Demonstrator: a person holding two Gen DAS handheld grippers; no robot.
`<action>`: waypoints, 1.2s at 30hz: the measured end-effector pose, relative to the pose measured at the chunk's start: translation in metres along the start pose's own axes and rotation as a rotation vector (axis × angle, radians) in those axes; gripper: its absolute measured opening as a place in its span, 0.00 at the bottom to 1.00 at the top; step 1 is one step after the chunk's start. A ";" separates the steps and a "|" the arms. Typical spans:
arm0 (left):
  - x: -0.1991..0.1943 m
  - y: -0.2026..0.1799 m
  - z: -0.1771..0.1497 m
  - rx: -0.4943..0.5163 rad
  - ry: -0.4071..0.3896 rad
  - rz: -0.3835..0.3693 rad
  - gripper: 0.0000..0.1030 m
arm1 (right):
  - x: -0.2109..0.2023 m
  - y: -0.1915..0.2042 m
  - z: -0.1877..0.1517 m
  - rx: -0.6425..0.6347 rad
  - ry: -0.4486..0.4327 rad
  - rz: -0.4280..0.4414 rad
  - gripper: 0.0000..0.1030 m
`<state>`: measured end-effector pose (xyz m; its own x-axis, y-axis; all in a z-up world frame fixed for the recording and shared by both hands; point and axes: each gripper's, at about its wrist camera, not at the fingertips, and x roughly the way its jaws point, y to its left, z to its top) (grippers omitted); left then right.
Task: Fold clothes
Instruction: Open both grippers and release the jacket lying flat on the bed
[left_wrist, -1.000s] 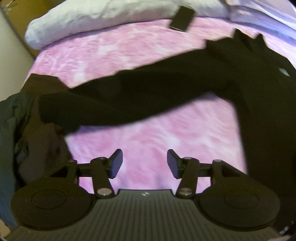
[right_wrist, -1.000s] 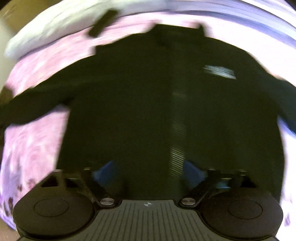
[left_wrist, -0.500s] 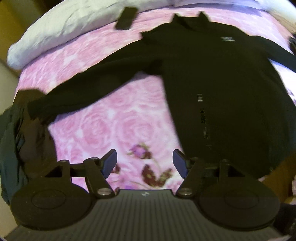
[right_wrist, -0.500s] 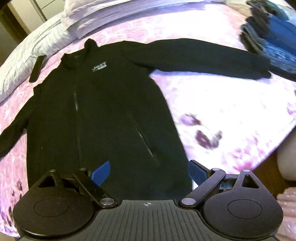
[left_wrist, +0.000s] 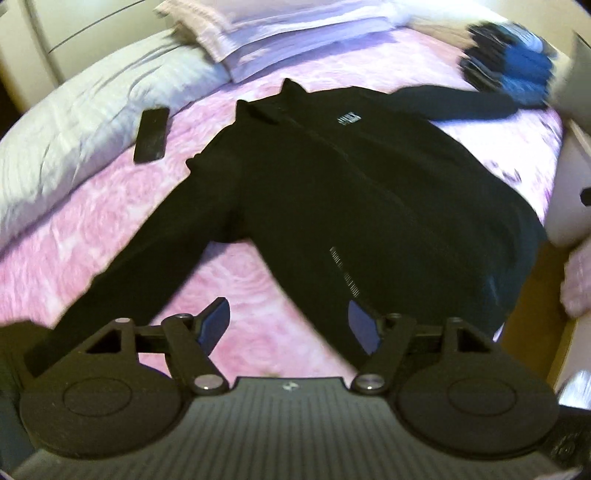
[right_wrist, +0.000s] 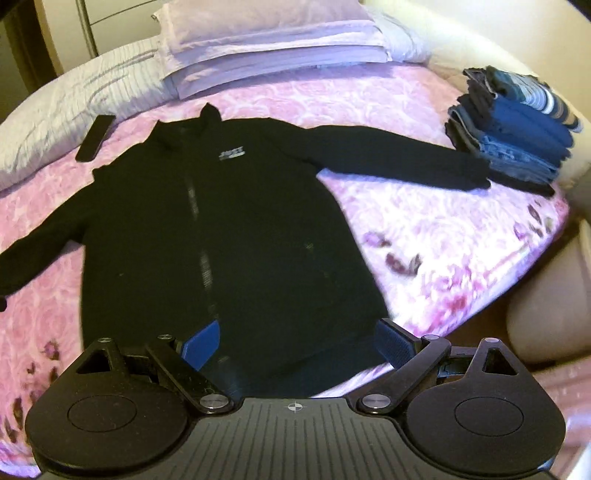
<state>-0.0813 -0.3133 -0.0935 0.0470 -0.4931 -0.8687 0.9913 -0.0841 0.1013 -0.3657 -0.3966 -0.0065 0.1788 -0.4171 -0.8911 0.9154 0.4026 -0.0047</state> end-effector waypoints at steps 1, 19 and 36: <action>-0.007 0.009 -0.007 0.027 -0.003 0.002 0.66 | -0.005 0.016 -0.008 0.029 0.005 0.001 0.91; -0.092 0.065 -0.116 -0.059 -0.025 0.042 0.70 | -0.059 0.183 -0.088 -0.102 0.068 0.098 0.91; -0.106 0.050 -0.101 -0.091 -0.074 0.080 0.70 | -0.068 0.168 -0.075 -0.114 0.033 0.116 0.91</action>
<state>-0.0244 -0.1779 -0.0447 0.1207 -0.5577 -0.8212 0.9919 0.0352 0.1218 -0.2513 -0.2395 0.0197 0.2673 -0.3364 -0.9030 0.8419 0.5375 0.0490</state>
